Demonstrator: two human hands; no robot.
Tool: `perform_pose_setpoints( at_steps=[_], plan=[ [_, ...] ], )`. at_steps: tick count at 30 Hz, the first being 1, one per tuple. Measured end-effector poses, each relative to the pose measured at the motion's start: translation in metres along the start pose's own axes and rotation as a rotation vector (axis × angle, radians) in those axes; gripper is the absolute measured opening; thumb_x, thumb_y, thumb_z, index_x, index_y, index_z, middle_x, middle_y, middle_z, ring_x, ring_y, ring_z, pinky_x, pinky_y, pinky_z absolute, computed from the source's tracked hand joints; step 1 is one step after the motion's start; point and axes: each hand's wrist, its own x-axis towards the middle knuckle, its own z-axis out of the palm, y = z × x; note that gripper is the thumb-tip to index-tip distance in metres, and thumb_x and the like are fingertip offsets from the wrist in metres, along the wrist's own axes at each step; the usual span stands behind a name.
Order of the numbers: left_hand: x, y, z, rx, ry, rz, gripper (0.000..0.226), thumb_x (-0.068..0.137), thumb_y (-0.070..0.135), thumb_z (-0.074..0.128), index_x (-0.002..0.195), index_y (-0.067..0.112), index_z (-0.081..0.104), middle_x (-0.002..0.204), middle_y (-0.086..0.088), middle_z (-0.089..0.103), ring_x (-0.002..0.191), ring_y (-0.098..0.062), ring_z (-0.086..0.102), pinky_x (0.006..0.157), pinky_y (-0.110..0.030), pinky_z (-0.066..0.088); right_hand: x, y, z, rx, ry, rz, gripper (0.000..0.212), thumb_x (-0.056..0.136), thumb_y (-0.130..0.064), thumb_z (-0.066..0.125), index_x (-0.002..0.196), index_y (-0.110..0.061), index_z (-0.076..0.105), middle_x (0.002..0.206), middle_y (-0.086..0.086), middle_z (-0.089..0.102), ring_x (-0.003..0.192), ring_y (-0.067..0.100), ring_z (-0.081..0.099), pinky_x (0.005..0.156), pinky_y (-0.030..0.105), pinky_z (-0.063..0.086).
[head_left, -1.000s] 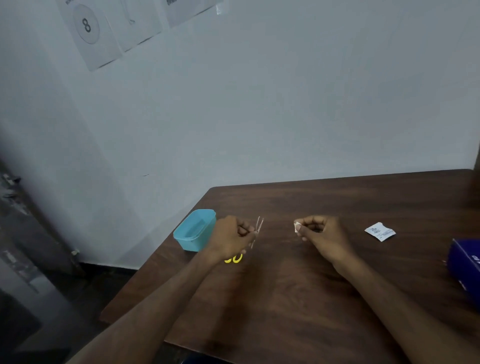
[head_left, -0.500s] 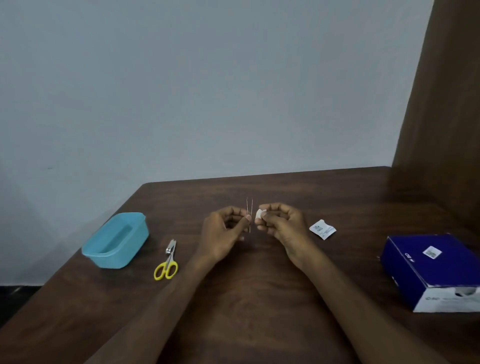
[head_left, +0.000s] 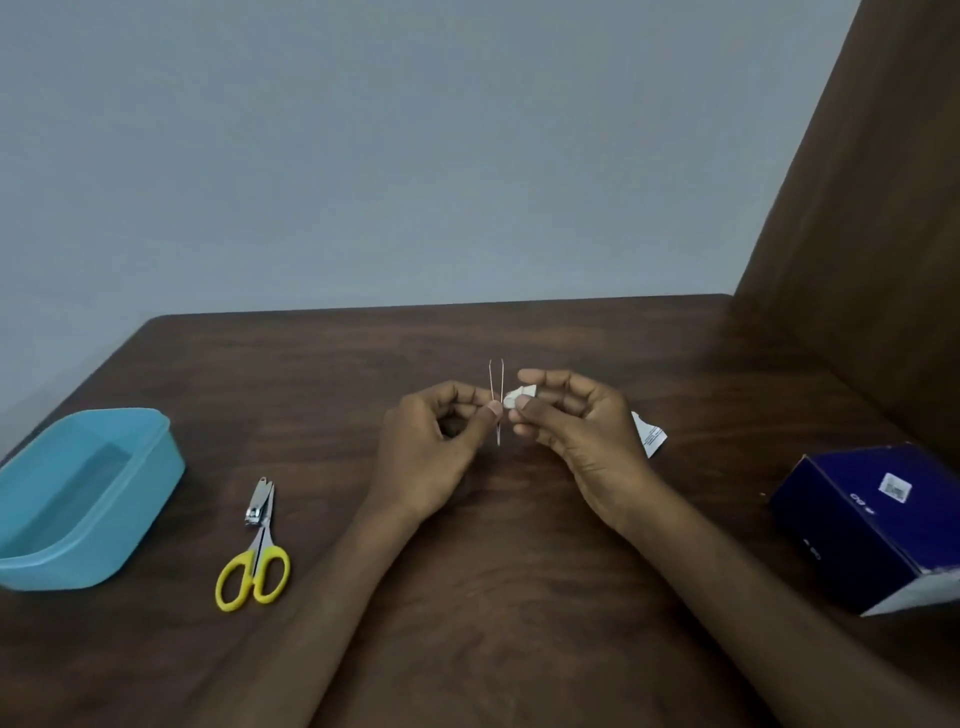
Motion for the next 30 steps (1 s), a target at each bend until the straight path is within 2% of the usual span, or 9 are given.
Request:
perform_pose_setpoints(
  at_steps=[4,8,12,16,21,24,27,30],
  plan=[
    [0.004,-0.003,0.000,-0.066,0.009,-0.004,0.002,0.095,0.020,0.081,0.095,0.020,0.082,0.073,0.010,0.079,0.056,0.004,0.065,0.056,-0.013,0.047,0.000,0.004,0.003,-0.126,0.016,-0.031,0.016,0.087,-0.008,0.084,0.102,-0.008,0.079,0.083,0.008,0.078,0.072,0.015,0.070,0.073,0.026,0.060],
    [0.006,-0.005,0.001,-0.092,-0.003,-0.024,0.004,0.095,0.020,0.080,0.091,0.021,0.082,0.071,0.009,0.079,0.060,0.000,0.069,0.060,-0.016,0.052,-0.001,0.003,0.004,-0.123,0.015,-0.025,0.023,0.079,-0.021,0.085,0.098,-0.009,0.079,0.081,0.008,0.076,0.070,0.017,0.066,0.073,0.027,0.059],
    [0.008,-0.004,0.001,-0.148,-0.020,-0.075,0.008,0.093,0.017,0.080,0.086,0.020,0.081,0.072,0.005,0.080,0.063,-0.011,0.073,0.064,-0.026,0.057,-0.003,0.001,0.004,-0.142,-0.026,-0.027,0.025,0.080,-0.017,0.082,0.103,-0.006,0.079,0.086,0.010,0.078,0.074,0.017,0.068,0.076,0.026,0.060],
    [0.008,0.000,-0.002,-0.191,-0.044,-0.105,0.006,0.092,0.016,0.080,0.087,0.018,0.082,0.070,0.002,0.079,0.056,-0.005,0.069,0.057,-0.021,0.052,-0.006,0.004,0.006,-0.248,-0.027,-0.109,0.009,0.089,-0.009,0.080,0.098,-0.010,0.080,0.083,0.003,0.078,0.065,0.011,0.062,0.067,0.020,0.055],
    [0.008,0.003,-0.007,-0.271,-0.048,-0.118,0.007,0.096,0.017,0.078,0.092,0.016,0.083,0.074,-0.003,0.080,0.053,-0.006,0.064,0.055,-0.018,0.048,-0.005,0.001,0.010,-0.286,-0.059,-0.120,0.011,0.090,-0.011,0.079,0.101,-0.009,0.079,0.083,0.001,0.078,0.064,0.007,0.060,0.058,0.021,0.049],
    [0.011,0.003,-0.011,-0.361,-0.043,-0.140,0.007,0.098,0.015,0.076,0.096,0.014,0.083,0.084,-0.005,0.083,0.063,-0.012,0.067,0.060,-0.022,0.053,-0.004,0.000,0.011,-0.243,-0.085,-0.058,0.017,0.090,-0.017,0.079,0.104,-0.008,0.078,0.088,0.006,0.077,0.068,0.014,0.061,0.060,0.023,0.053],
    [0.009,0.003,-0.012,-0.419,-0.005,-0.132,0.008,0.098,0.012,0.075,0.098,0.009,0.083,0.090,-0.004,0.084,0.078,-0.016,0.073,0.062,-0.021,0.054,-0.006,0.000,0.008,-0.246,-0.124,-0.052,0.016,0.095,-0.015,0.075,0.107,-0.004,0.077,0.090,0.013,0.079,0.070,0.016,0.065,0.063,0.023,0.055],
    [0.007,0.004,-0.011,-0.379,-0.003,-0.126,0.008,0.098,0.013,0.076,0.099,0.009,0.082,0.090,-0.002,0.084,0.070,-0.013,0.070,0.063,-0.021,0.055,-0.006,0.000,0.004,-0.260,-0.136,-0.056,0.013,0.097,-0.010,0.074,0.107,-0.004,0.078,0.090,0.013,0.079,0.070,0.014,0.066,0.066,0.022,0.055]
  ],
)
